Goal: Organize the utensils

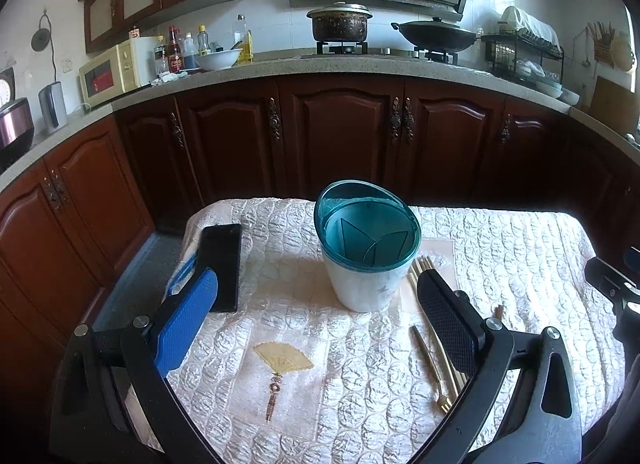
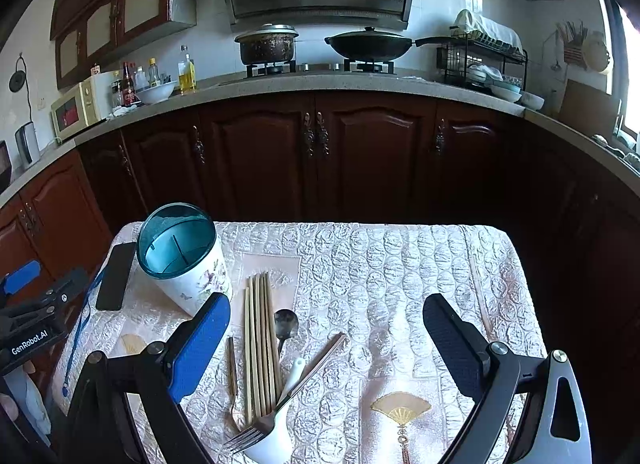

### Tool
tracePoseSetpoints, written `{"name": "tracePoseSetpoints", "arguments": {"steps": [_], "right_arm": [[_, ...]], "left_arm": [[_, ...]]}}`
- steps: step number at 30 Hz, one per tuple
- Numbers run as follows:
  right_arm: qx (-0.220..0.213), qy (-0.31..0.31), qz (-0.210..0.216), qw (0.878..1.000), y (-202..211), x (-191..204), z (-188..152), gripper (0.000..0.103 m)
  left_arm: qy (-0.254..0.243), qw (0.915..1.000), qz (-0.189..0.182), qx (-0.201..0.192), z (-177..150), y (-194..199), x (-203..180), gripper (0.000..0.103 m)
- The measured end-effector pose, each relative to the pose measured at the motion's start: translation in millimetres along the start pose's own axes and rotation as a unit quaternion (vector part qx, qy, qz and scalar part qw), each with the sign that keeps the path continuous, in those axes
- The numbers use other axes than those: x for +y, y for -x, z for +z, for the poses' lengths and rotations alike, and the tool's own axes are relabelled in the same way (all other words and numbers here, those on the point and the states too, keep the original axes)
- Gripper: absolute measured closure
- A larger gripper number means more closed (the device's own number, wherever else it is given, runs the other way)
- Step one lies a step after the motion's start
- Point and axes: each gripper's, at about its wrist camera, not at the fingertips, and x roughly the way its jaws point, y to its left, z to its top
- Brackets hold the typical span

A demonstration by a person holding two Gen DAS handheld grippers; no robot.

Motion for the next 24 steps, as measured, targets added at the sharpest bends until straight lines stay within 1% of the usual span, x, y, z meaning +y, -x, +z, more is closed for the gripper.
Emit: {"name": "tracePoseSetpoints", "arguments": {"steps": [12,24], "right_arm": [[0.002,0.003,-0.003,1.0,-1.4,-0.5,-0.4,0.007],[0.01,0.005,-0.004,1.0,-6.3,-0.4,-1.9,0.007]], "left_arm": [[0.002,1.0,0.001,-0.001,0.6,-0.3,0.8,0.002],[0.0,1.0,-0.003,0.008,-1.8,-5.1,-3.3,0.002]]}}
